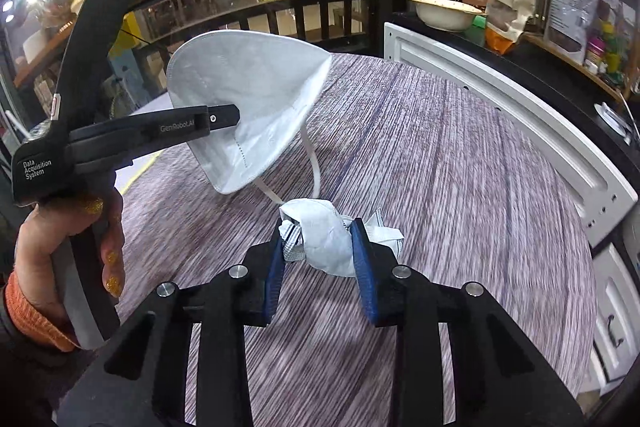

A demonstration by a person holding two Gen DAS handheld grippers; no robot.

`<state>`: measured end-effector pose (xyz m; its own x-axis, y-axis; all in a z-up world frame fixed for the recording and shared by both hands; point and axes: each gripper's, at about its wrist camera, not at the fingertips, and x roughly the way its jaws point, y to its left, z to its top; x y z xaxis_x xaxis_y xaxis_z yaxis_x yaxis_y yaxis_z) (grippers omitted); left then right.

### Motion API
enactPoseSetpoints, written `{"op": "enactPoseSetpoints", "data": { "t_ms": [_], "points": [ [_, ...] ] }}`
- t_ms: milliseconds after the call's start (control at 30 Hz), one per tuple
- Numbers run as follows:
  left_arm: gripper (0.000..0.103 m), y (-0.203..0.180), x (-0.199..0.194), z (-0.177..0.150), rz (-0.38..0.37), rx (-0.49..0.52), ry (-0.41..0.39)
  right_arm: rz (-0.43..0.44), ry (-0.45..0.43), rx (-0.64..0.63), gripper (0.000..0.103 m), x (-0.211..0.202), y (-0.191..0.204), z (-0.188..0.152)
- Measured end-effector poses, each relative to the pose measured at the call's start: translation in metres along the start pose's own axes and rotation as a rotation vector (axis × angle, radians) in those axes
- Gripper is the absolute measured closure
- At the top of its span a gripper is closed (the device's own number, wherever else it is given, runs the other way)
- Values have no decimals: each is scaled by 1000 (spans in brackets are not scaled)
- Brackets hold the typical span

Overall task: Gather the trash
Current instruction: 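Grasp the white face mask with left tool while right tool grasps the white tissue, then carry the mask and tissue over the black bin with both tools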

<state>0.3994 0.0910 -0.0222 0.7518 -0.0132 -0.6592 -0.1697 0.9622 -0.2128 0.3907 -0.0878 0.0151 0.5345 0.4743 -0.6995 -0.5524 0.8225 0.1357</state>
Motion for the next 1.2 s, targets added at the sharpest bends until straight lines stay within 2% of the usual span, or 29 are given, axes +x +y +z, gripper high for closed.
{"op": "enactPoseSetpoints", "data": {
  "t_ms": [300, 567, 1200],
  "points": [
    [95, -13, -57, -39, -82, 14, -20, 18, -42, 67, 71, -62, 4, -47],
    [95, -34, -102, -78, -150, 64, -37, -5, -71, 122, 71, -106, 2, -95],
    [95, -88, -156, -158, -239, 198, -50, -86, -135, 241, 70, -186, -18, -187]
  ]
}}
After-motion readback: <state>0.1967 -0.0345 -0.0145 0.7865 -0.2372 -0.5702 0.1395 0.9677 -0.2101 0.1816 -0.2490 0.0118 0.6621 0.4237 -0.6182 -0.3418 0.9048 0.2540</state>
